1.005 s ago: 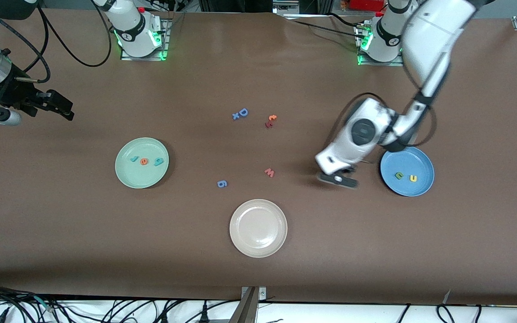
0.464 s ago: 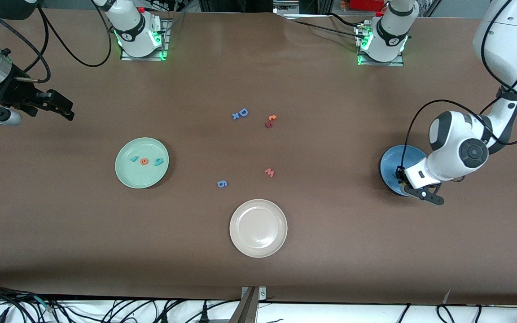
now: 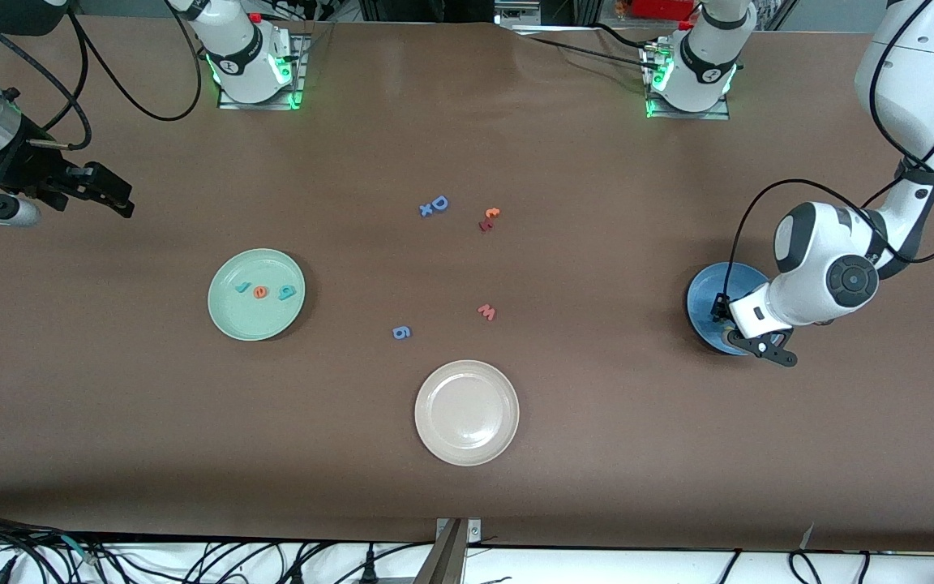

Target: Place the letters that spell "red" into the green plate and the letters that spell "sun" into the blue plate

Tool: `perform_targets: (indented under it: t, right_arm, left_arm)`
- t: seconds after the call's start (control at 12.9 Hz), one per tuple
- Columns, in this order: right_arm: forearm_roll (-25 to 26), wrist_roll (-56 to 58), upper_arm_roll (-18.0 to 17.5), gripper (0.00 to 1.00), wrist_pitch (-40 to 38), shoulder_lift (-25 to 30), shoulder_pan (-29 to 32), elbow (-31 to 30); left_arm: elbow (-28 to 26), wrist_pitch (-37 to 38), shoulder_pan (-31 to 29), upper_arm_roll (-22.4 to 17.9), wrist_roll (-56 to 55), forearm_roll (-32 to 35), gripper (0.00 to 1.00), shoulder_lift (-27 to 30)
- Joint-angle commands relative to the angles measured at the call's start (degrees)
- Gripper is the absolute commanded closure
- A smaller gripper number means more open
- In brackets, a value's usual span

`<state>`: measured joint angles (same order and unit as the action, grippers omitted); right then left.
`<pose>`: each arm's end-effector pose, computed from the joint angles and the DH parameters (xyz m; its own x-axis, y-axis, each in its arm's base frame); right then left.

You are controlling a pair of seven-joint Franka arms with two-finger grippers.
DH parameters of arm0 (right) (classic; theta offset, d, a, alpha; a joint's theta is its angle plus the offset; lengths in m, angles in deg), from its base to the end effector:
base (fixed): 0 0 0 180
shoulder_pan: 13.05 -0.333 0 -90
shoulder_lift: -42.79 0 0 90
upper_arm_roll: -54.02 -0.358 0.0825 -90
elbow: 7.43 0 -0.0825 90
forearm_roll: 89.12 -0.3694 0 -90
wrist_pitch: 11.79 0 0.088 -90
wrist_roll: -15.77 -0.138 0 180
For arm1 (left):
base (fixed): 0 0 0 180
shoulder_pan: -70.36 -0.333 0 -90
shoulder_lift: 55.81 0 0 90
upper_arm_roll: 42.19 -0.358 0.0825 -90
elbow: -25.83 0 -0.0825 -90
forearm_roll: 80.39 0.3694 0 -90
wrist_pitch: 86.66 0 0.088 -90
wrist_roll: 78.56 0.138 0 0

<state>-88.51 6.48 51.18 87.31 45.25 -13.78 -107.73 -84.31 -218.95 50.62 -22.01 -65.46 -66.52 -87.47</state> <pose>0.5343 0.0326 0.5895 0.9949 -0.0980 0.0237 -0.0982 -0.9951 0.0090 0.6196 0.0157 0.2225 0.9242 -0.3658 -0.1098 -0.3623 -0.9307 0.0511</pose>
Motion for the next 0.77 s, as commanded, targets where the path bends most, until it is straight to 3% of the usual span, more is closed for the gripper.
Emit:
perform_targets:
  t: [0.0, 0.23, 0.7]
  right_arm:
    - [0.45, -0.02, -0.58, 0.0, -1.27, -0.36, 0.55, 1.42]
    - [0.45, 0.07, -0.5, 0.0, -1.27, -0.36, 0.55, 1.42]
    - [0.45, 0.07, -0.58, 0.0, -1.27, -0.36, 0.55, 1.33]
  left_arm:
    - [3.95, 9.29, -0.04, 1.79, -0.01, 0.38, 0.0, 6.5]
    - [6.69, 16.17, 0.14, 3.38, -4.56, -5.67, 0.0, 14.5]
    - [5.47, 23.82, 2.16, 3.47, -13.89, -11.21, 0.0, 28.48]
